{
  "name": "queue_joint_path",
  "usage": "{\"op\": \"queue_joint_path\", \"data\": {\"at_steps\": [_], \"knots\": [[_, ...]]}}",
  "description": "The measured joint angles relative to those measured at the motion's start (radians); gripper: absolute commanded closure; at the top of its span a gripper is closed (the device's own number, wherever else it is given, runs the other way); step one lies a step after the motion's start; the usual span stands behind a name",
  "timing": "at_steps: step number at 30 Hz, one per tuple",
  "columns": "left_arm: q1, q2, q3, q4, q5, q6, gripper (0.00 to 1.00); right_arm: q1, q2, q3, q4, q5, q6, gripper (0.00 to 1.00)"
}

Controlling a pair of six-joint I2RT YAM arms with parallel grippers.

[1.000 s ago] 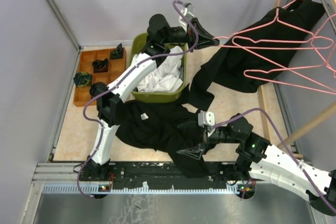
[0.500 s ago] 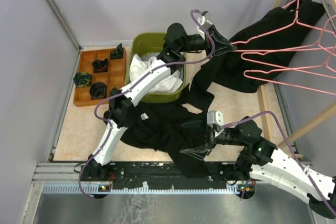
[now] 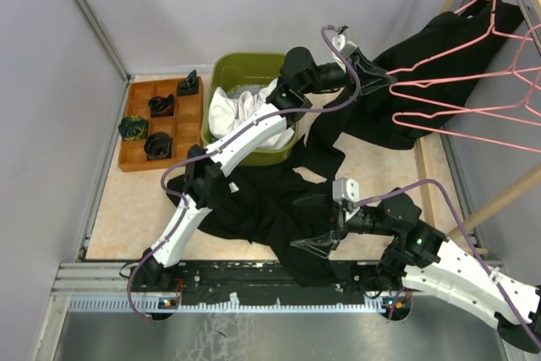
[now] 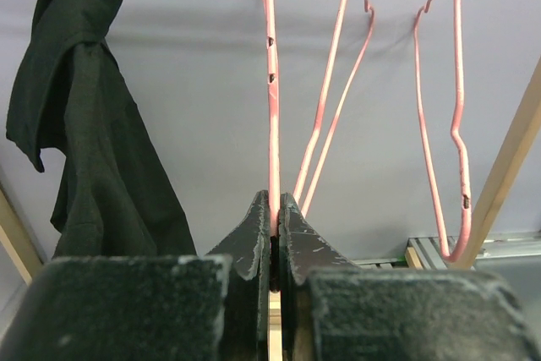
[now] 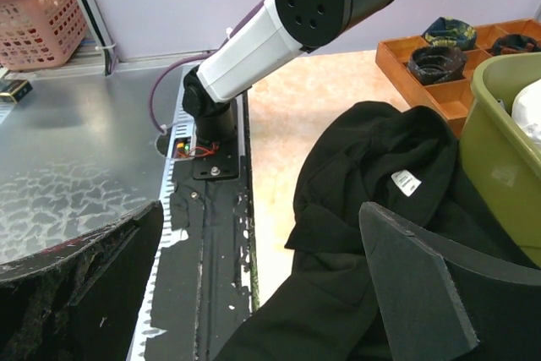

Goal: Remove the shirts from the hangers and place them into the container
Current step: Place the hanger at the clothesline.

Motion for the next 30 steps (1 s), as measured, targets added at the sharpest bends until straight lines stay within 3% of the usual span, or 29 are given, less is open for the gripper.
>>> {"op": "queue_joint_path", "data": {"at_steps": [30], "knots": [[-0.042, 0.031, 0.029, -0.001, -0.074, 0.077, 1.00, 0.000, -0.001, 0.000, -0.002, 0.015, 0.016, 0.01]]}}
